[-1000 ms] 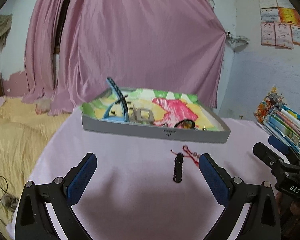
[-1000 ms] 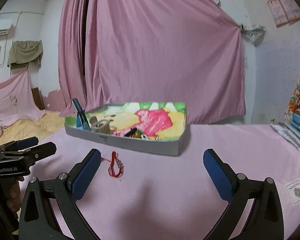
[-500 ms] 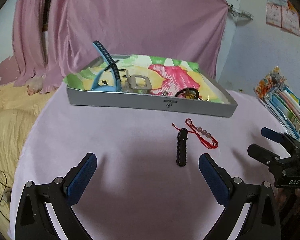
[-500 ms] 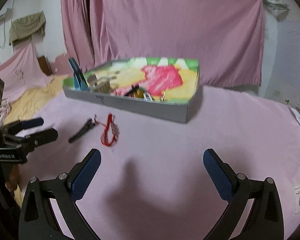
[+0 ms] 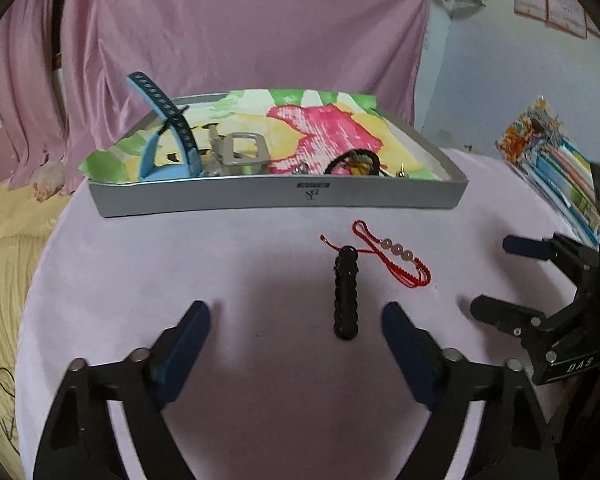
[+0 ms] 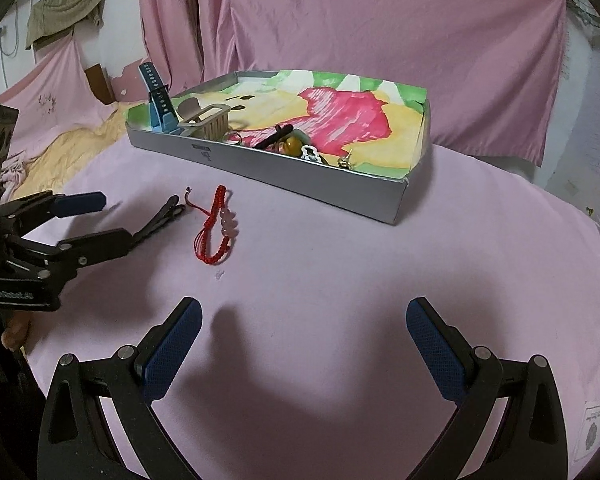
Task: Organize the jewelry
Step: 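Grasp the black beaded bracelet with the left gripper while the right grasps the red cord bracelet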
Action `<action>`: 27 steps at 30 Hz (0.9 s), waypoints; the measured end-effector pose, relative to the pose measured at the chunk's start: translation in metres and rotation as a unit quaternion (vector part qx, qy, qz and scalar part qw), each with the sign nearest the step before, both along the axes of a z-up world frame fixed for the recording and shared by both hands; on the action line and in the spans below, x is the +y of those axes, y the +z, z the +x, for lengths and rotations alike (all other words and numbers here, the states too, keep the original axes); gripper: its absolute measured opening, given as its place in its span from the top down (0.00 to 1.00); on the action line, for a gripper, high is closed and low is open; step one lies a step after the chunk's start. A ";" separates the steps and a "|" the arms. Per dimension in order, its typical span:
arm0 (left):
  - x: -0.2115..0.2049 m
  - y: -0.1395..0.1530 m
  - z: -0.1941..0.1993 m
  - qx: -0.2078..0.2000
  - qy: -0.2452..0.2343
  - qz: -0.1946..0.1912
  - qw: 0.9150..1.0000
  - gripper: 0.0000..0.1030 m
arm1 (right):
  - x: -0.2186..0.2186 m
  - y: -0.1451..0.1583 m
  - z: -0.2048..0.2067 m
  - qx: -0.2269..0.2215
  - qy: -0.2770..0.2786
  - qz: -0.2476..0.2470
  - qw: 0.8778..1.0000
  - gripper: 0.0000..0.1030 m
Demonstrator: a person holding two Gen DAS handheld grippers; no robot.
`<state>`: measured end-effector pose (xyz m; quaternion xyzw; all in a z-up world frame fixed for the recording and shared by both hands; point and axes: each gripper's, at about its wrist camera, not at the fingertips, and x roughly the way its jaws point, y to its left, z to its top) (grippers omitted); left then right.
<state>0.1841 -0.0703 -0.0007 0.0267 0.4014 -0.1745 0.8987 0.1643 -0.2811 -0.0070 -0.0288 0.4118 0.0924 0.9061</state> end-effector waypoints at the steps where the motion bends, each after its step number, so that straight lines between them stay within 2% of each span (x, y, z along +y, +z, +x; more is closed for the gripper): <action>1: -0.002 -0.001 0.001 0.002 -0.004 0.005 1.000 0.25 | -0.001 0.001 0.001 0.000 0.001 0.000 1.000 0.02; 6: -0.013 -0.003 0.008 0.000 -0.022 0.035 0.999 0.41 | -0.002 -0.001 0.002 0.007 0.012 0.010 1.000 0.03; 7: -0.016 -0.003 0.009 0.001 -0.026 0.042 0.999 0.42 | -0.001 -0.001 0.002 0.007 0.014 0.009 1.000 0.03; 9: -0.020 -0.002 0.011 0.004 -0.042 0.043 0.998 0.51 | -0.001 -0.001 0.002 0.010 0.017 0.010 1.000 0.03; 12: -0.024 -0.001 0.012 0.004 -0.051 0.047 0.998 0.54 | -0.001 -0.002 0.003 0.012 0.017 0.009 1.000 0.08; 14: -0.026 -0.001 0.013 0.002 -0.054 0.047 0.997 0.58 | -0.003 -0.001 0.003 0.011 0.014 0.012 1.000 0.16; 16: -0.028 0.000 0.014 0.001 -0.058 0.047 0.997 0.64 | -0.004 -0.001 0.003 0.012 0.011 0.013 1.000 0.23; 21: -0.032 0.000 0.014 -0.001 -0.069 0.046 0.997 0.88 | 0.001 -0.001 0.004 0.011 0.015 0.005 1.000 0.26; 27: -0.017 0.000 0.019 0.005 -0.040 0.024 0.999 0.88 | 0.012 0.000 0.009 0.013 0.031 -0.001 0.999 0.36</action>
